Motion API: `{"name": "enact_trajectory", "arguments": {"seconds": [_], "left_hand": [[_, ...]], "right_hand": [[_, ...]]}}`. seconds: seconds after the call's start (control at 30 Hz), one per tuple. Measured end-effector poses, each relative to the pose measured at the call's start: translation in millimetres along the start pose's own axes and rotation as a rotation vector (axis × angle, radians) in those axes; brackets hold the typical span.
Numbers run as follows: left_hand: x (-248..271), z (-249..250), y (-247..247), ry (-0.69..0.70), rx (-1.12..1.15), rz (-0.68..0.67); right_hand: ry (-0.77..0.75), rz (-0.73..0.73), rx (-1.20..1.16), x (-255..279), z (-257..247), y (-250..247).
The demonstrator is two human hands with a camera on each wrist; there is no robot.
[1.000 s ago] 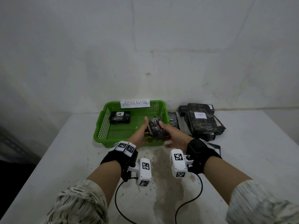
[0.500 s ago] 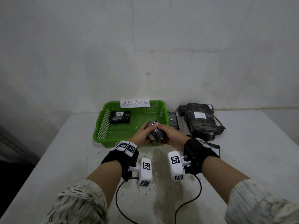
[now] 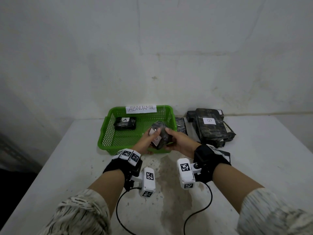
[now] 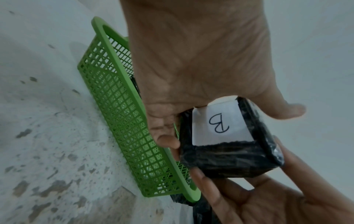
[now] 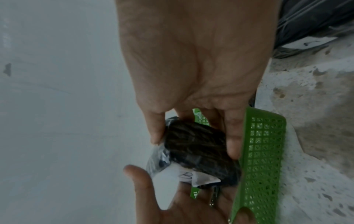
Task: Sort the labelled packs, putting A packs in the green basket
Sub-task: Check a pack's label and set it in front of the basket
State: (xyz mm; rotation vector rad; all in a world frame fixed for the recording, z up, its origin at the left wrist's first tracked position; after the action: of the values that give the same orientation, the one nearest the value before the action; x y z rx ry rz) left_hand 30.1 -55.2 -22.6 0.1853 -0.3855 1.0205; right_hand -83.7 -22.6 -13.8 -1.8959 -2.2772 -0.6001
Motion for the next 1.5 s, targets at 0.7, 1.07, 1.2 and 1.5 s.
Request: {"name": "enact_trajectory", "arguments": {"seconds": [0.7,1.07,1.2,1.5], "left_hand": [[4,5,-3,0.051,0.018,0.024],[0,1,-17,-0.048,0.114,0.118],[3,-8,-21,-0.114,0.087,0.151],[6,-8,-3,-0.189,-0.024,-0.009]], "right_hand": [[-0.036,0.035,-0.048,-2,0,4],[-0.041,0.145,0.150,5,-9,-11],[-0.066,0.106,0.331,0,-9,-14],[-0.153,0.162,0.122,-4,-15,-10]]}}
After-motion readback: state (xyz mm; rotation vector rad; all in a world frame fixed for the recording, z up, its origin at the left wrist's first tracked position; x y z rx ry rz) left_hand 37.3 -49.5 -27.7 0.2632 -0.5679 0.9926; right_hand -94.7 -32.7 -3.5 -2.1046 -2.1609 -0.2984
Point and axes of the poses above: each hand's wrist, its own x-axis away from the middle knuckle, its own y-axis out of the palm, z = x × y, the point moved 8 cm from there along -x, towards the middle knuckle, and after that the axes turned 5 degrees about -z, right-handed, at the moved point
